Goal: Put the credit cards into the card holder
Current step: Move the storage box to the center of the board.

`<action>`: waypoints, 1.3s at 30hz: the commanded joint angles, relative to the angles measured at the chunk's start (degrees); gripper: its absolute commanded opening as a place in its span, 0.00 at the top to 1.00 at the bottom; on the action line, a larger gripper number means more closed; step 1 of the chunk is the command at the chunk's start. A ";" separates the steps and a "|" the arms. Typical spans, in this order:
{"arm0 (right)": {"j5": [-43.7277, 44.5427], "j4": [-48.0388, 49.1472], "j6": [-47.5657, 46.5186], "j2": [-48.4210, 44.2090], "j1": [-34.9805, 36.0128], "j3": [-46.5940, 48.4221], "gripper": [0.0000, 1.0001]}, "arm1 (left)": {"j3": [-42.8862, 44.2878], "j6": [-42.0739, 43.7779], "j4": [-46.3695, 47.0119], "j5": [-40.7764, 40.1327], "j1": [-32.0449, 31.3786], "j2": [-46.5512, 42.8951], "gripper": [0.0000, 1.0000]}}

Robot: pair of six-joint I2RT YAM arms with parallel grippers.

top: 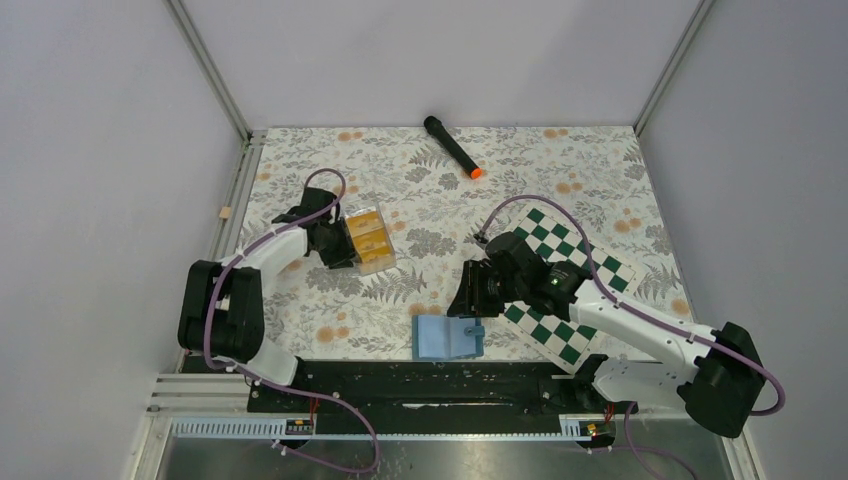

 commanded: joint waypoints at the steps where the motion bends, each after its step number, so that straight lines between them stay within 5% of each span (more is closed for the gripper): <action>1: 0.00 -1.18 -0.33 -0.20 -0.48 1.00 0.58 | 1.53 1.66 0.82 0.92 0.31 1.83 0.78; 6: 1.79 -2.87 -2.05 2.46 -0.48 4.07 0.58 | -1.01 1.34 0.52 1.46 -1.08 -2.20 0.95; 13: -0.24 -2.32 -2.29 10.69 -0.48 8.92 0.58 | -5.00 -3.18 -2.18 -1.08 -3.93 -10.65 0.99; 21: -2.68 4.70 3.54 19.39 -0.02 10.88 0.44 | -11.07 -15.00 -1.21 -4.89 -9.92 -17.36 0.76; 29: -2.79 10.99 9.44 27.96 2.07 14.23 0.25 | -15.00 -17.25 1.30 -2.15 -10.54 -22.10 0.59; 39: 0.35 10.15 16.13 36.94 4.53 22.36 0.25 | -10.10 -12.51 -7.93 -4.87 -10.59 -32.80 0.49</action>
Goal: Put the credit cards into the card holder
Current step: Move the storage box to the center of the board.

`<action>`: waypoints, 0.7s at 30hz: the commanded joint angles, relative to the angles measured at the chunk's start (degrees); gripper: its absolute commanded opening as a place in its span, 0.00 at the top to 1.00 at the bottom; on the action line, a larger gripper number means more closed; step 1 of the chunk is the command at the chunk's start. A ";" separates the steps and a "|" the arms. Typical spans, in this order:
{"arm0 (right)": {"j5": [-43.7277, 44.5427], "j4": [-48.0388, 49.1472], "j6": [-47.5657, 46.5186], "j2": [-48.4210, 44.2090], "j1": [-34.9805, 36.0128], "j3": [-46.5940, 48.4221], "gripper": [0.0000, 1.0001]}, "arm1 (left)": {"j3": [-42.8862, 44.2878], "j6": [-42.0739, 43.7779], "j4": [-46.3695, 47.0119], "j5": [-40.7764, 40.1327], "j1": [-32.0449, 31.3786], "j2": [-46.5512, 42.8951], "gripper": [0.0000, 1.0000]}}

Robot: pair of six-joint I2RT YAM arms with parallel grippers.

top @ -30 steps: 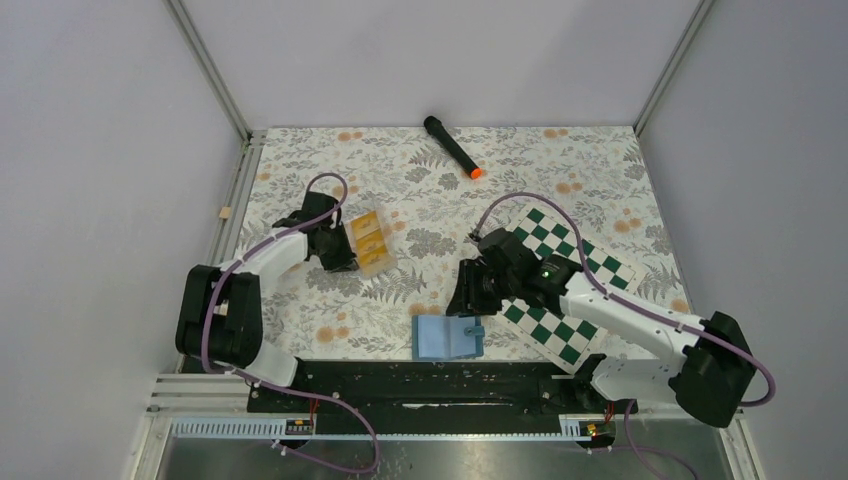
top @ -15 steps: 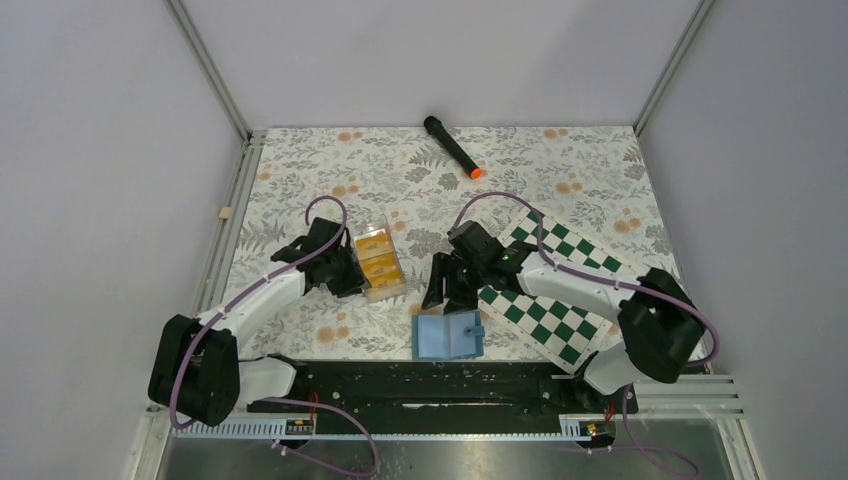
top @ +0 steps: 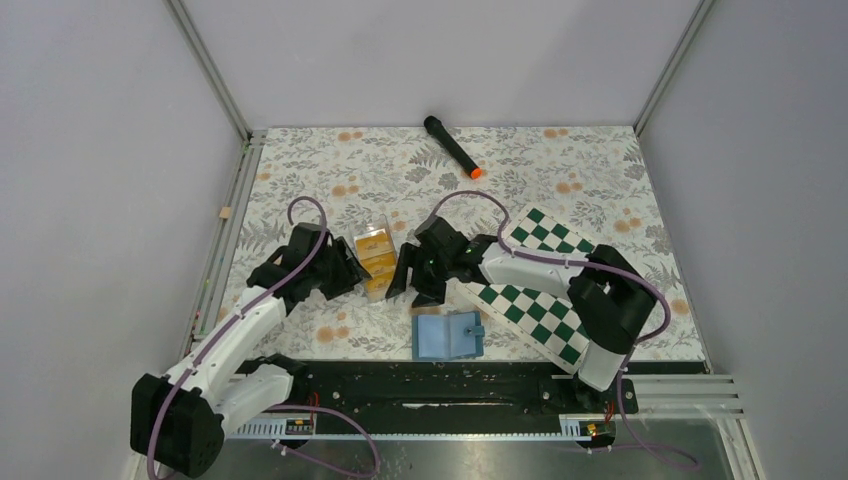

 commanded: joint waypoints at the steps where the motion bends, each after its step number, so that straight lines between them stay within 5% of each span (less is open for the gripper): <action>1: 2.86 -1.23 4.69 4.06 0.95 5.12 0.27 | 4.54 3.00 -4.21 -1.17 -0.18 -2.54 0.48; 12: 8.54 -2.69 8.54 9.60 -1.40 8.08 0.28 | 2.44 3.69 -6.22 0.62 -0.14 -7.50 0.47; 21: 2.97 4.60 6.66 7.94 -2.48 5.87 0.20 | 0.62 4.20 -6.18 1.58 -0.16 -7.56 0.47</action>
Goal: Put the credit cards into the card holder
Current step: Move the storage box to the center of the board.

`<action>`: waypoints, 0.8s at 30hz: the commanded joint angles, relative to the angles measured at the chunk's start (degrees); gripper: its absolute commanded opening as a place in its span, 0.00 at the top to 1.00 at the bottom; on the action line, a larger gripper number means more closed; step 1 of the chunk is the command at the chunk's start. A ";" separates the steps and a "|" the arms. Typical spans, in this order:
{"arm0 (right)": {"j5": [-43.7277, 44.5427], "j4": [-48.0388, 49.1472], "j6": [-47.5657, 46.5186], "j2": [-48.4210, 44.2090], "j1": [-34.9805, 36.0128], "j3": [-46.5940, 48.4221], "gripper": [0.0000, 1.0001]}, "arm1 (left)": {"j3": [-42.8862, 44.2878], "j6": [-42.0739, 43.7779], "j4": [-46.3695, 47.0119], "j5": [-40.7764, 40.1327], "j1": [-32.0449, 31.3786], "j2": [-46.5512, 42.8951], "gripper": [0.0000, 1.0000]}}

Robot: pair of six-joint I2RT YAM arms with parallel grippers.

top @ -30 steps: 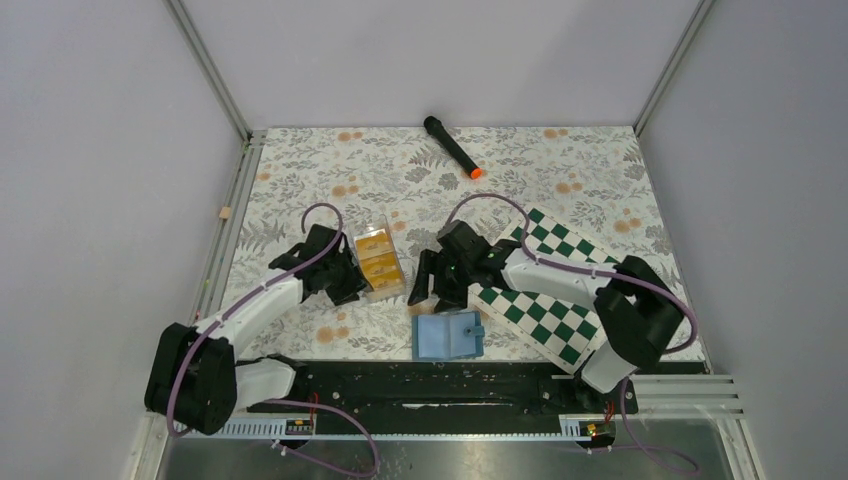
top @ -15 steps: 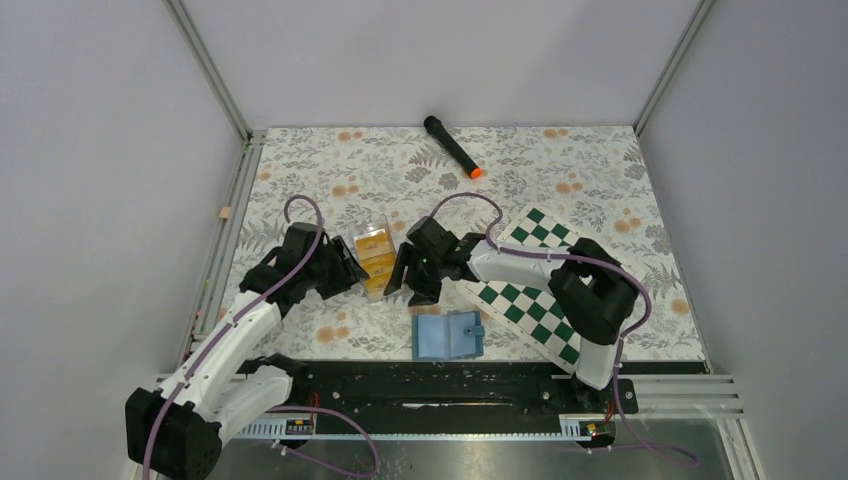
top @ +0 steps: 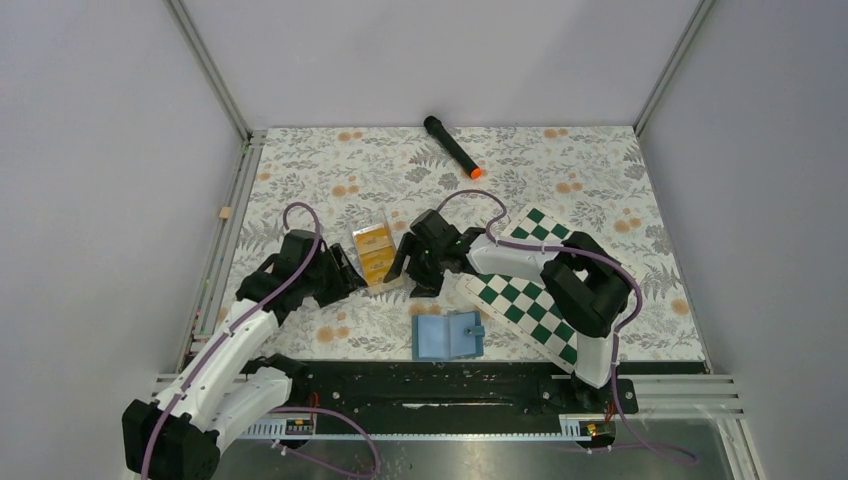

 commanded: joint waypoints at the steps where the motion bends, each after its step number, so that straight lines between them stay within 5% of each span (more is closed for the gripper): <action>1: -0.76 4.25 -0.69 -2.14 -0.19 -0.55 0.17 | -0.63 1.07 0.95 0.95 -0.16 -0.54 0.47; 6: 0.34 0.38 -0.49 0.25 -0.36 2.76 0.17 | -1.93 0.98 1.68 1.43 -0.16 -0.30 0.47; 16: 4.05 -11.39 -5.19 6.73 -0.42 13.16 0.41 | -5.18 0.49 1.80 1.28 -0.16 -2.16 0.47; 24: 6.66 -18.25 -11.88 6.91 -1.12 17.20 0.71 | -5.68 0.63 1.82 1.62 -0.16 -2.32 0.47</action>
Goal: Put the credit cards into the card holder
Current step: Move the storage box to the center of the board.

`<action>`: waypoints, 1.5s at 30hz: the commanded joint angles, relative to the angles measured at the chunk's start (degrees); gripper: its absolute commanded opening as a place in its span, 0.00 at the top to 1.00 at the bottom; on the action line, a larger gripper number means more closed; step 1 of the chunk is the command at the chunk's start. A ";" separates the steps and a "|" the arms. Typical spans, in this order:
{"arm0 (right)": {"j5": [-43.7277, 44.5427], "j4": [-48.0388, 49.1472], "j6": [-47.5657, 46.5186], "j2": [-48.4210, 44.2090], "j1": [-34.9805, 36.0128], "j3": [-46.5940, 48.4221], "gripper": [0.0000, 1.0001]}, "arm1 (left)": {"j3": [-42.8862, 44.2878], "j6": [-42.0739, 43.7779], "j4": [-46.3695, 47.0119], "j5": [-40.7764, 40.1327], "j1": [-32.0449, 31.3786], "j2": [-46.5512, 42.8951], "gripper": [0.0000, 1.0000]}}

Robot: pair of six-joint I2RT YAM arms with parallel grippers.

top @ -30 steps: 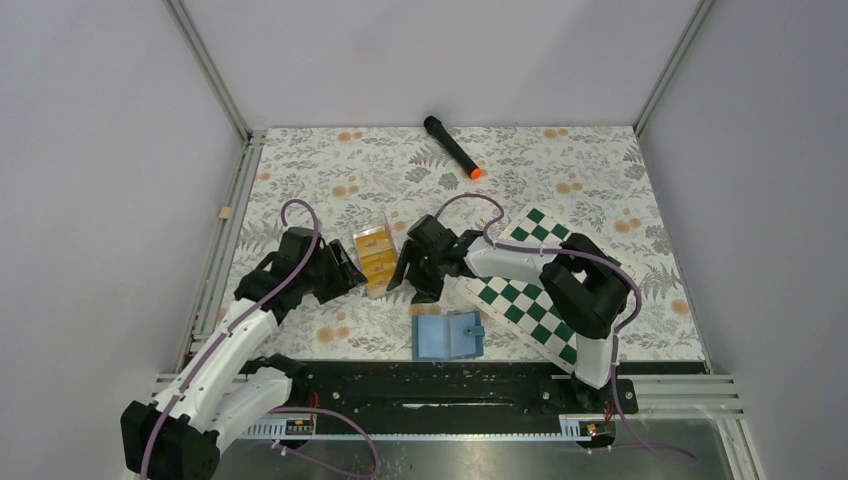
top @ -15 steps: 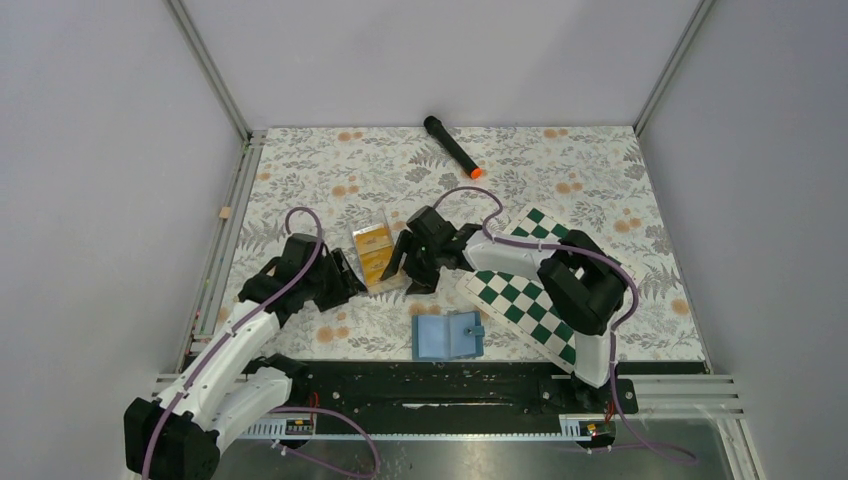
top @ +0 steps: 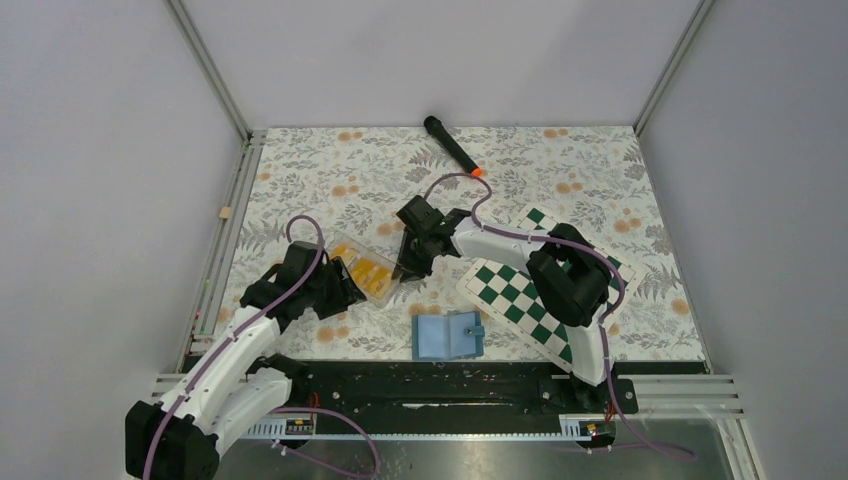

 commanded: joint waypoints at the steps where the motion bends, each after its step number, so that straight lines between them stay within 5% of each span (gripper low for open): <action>1: 3.97 -7.89 -6.64 -0.13 -0.77 4.26 0.73 | 0.04 0.50 1.60 0.94 -0.16 -0.69 0.47; 11: 7.07 -16.00 -18.95 1.96 -1.90 11.85 0.85 | -0.50 0.65 3.51 2.44 -0.10 1.88 0.48; 18: 9.51 -18.67 -27.83 2.03 -1.97 13.59 0.84 | 1.25 1.19 7.51 7.97 -0.15 -0.42 0.48; 21: 8.80 -19.25 -28.94 1.19 -2.48 13.38 0.76 | 2.19 1.19 9.35 9.38 -0.16 0.41 0.48; 27: 2.55 -15.81 -25.03 -3.03 -2.78 8.70 0.43 | 6.35 3.73 10.39 6.22 -0.16 7.31 0.52; 34: -3.78 -3.55 -16.03 -7.74 -2.78 -1.82 0.35 | 10.97 7.97 12.06 3.02 -0.14 14.65 0.57; 38: -6.62 -5.27 -18.12 -4.21 -2.46 0.41 0.43 | 12.21 9.38 12.91 3.79 -0.16 19.18 0.60; 45: -5.17 -11.03 -23.86 -1.37 -2.32 1.69 0.74 | 10.90 9.67 15.46 4.30 -0.16 21.42 0.62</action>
